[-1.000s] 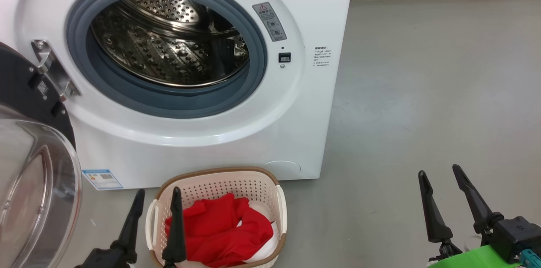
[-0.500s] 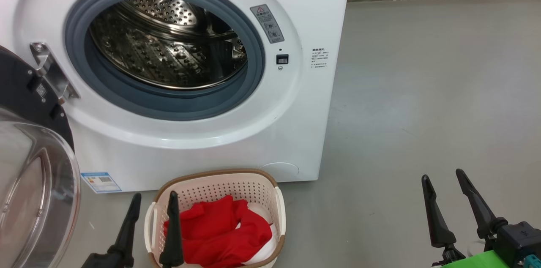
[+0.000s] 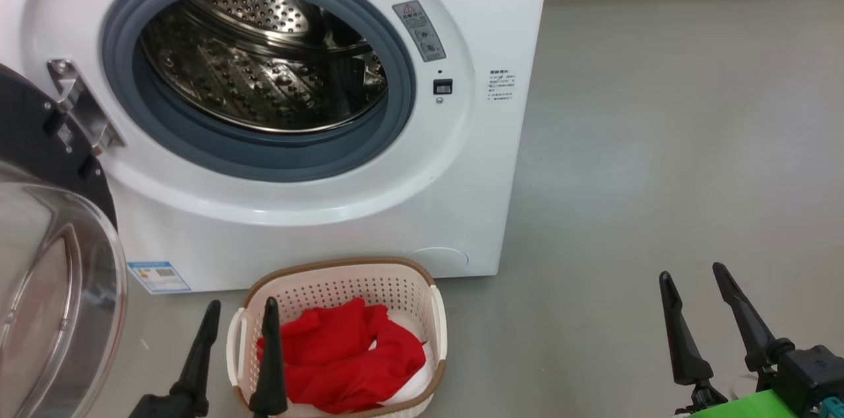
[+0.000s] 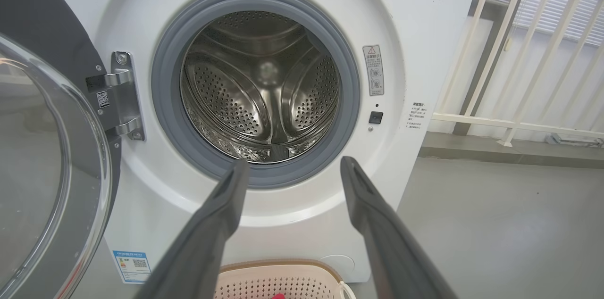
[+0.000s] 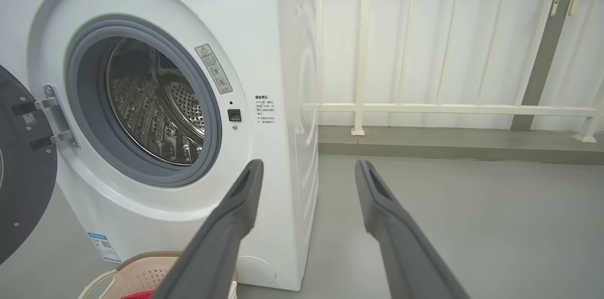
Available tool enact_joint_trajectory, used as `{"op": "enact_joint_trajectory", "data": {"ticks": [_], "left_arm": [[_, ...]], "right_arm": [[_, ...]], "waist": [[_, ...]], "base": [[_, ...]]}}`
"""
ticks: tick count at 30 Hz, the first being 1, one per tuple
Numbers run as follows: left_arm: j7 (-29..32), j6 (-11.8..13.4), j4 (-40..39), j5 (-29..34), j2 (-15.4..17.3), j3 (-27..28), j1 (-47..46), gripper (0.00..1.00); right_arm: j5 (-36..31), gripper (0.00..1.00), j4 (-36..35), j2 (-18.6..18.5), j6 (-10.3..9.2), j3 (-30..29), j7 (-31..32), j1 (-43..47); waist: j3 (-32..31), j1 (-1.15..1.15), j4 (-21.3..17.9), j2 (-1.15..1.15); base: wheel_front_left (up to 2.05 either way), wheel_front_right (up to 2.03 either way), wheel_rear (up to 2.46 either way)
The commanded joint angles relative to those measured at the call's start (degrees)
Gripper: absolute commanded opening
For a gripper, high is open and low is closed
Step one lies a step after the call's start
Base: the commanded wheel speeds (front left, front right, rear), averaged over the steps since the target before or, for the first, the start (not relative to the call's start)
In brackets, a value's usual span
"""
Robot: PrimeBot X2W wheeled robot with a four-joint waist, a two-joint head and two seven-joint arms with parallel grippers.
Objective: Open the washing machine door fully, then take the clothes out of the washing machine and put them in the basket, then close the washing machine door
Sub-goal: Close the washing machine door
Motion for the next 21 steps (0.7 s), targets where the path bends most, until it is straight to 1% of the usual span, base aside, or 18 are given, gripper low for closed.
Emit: {"op": "enact_joint_trajectory", "data": {"ticks": [1, 13, 17, 21], "left_arm": [[-0.4, 0.3, -1.7, 0.9, 0.3, 2.1, -1.2, 1.00], [-0.4, 0.1, -1.5, 1.3, 0.4, 2.0, -1.5, 1.00], [-0.4, 0.1, -1.3, 1.5, 0.4, 1.8, -1.5, 1.00], [-0.4, 0.0, -1.6, 1.8, 0.5, 1.4, -1.5, 1.00]], "right_arm": [[0.7, 1.00, -1.6, -0.8, 0.36, 1.2, -0.4, -1.1], [0.8, 1.00, -1.4, -0.8, 0.36, 1.3, -0.4, -1.4], [0.9, 1.00, -1.3, -0.8, 0.36, 1.3, -0.4, -1.4], [0.9, 1.00, -1.3, -0.8, 0.36, 1.5, -0.4, -1.4]], "waist": [[0.3, 0.00, 0.1, 0.00], [0.7, 0.00, 0.5, 0.00], [0.5, 0.00, 0.6, 0.00], [0.5, 0.00, 0.7, 0.00]], "base": [[-1.03, 1.03, 0.00], [-1.45, 1.45, 0.00], [-0.78, 0.78, 0.00], [-0.24, 0.24, 0.00]]}}
